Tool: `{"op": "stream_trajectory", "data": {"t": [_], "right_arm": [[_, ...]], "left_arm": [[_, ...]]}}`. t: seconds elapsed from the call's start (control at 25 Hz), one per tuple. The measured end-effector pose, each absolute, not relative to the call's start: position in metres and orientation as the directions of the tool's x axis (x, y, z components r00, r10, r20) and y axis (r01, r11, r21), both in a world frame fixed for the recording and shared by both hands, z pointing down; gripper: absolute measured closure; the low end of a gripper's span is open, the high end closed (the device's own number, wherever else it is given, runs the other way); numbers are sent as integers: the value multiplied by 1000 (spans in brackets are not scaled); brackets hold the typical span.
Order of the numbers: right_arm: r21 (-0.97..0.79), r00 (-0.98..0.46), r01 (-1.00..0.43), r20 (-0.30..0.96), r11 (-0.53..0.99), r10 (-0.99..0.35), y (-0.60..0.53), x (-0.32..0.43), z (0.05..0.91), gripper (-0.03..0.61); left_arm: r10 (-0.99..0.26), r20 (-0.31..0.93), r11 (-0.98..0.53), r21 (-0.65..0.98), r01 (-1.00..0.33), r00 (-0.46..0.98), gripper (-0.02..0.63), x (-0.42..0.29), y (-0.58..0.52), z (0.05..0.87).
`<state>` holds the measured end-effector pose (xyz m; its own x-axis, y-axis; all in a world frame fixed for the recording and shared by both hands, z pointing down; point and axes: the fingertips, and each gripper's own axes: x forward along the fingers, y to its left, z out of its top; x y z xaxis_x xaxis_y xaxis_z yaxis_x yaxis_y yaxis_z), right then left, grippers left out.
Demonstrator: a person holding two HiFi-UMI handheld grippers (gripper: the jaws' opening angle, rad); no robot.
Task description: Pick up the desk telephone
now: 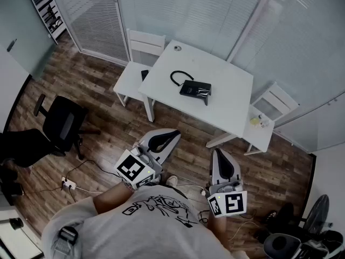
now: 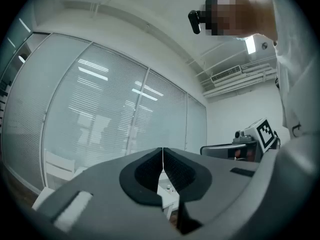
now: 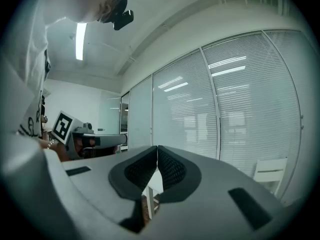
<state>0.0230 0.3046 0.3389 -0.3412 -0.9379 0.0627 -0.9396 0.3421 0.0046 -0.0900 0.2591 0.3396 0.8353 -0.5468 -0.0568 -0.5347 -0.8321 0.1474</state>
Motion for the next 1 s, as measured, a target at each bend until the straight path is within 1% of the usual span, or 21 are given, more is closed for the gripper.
{"op": "stream_trajectory", "data": {"t": [0.4, 0.64, 1.0], "right_arm": [[21, -345, -938, 55, 346, -937, 306, 38, 340, 571], [-3, -345, -939, 50, 345, -937, 310, 62, 344, 571], [-33, -376, -927, 80, 374, -923, 310, 90, 365, 571]], "left_arm": [[-549, -38, -829, 155, -538, 835, 607, -73, 259, 344], [-559, -30, -820, 169, -547, 829, 607, -51, 260, 352], [-567, 0, -809, 184, -558, 823, 607, -14, 263, 368]]}}
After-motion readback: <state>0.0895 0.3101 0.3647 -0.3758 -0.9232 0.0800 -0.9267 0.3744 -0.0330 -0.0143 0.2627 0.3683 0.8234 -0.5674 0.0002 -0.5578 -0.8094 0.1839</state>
